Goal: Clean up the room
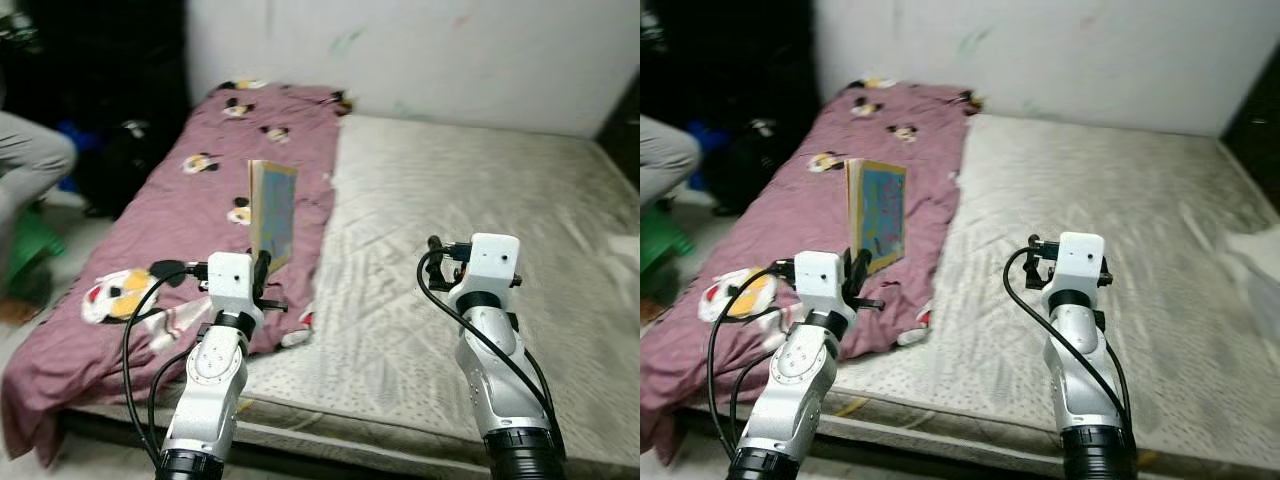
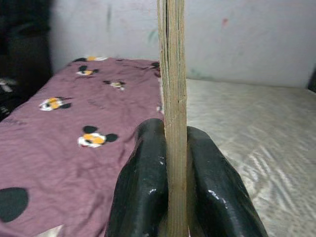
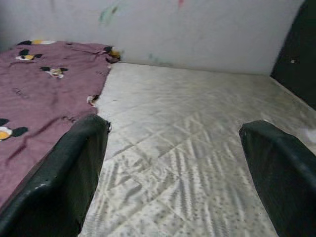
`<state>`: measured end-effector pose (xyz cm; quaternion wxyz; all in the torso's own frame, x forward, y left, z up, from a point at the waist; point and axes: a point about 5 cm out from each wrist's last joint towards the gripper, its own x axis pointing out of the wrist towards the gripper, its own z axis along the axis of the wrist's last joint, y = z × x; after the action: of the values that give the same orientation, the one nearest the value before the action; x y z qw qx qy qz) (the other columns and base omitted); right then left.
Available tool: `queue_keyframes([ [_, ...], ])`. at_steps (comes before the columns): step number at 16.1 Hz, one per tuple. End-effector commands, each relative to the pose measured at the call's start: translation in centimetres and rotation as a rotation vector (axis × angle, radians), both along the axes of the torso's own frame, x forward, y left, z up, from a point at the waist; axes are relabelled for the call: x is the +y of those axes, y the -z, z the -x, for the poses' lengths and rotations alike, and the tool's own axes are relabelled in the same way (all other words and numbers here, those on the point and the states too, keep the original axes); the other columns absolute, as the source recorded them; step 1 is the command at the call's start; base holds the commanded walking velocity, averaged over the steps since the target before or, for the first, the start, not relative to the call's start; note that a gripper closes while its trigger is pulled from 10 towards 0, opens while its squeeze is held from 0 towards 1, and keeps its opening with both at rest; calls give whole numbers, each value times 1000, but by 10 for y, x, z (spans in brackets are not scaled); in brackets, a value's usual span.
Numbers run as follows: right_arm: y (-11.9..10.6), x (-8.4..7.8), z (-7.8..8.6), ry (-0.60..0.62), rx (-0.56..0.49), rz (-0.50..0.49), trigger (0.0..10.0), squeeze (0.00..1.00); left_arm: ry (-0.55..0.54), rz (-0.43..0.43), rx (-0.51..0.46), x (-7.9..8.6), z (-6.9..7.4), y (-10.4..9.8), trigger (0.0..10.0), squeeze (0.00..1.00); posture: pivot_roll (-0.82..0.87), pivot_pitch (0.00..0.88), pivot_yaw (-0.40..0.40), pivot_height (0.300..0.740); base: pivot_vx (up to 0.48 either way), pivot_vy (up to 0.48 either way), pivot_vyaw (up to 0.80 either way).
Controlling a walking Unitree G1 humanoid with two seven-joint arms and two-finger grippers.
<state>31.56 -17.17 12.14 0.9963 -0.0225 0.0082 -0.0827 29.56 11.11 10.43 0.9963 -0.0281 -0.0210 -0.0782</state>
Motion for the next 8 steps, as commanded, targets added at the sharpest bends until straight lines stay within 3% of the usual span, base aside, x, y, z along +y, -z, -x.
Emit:
queue_keyframes([
  [1, -1, 3, -3, -15, -6, 6, 10000, 0, 7, 5, -57, -2, -4, -12, 10000, 0, -131, 10, -14, 740, 0, 0, 0],
  [8, -1, 4, -4, -21, -5, 4, 10000, 0, 5, 26, -57, -4, -4, -13, 10000, 0, -131, 10, -15, 740, -34, 0, 0],
])
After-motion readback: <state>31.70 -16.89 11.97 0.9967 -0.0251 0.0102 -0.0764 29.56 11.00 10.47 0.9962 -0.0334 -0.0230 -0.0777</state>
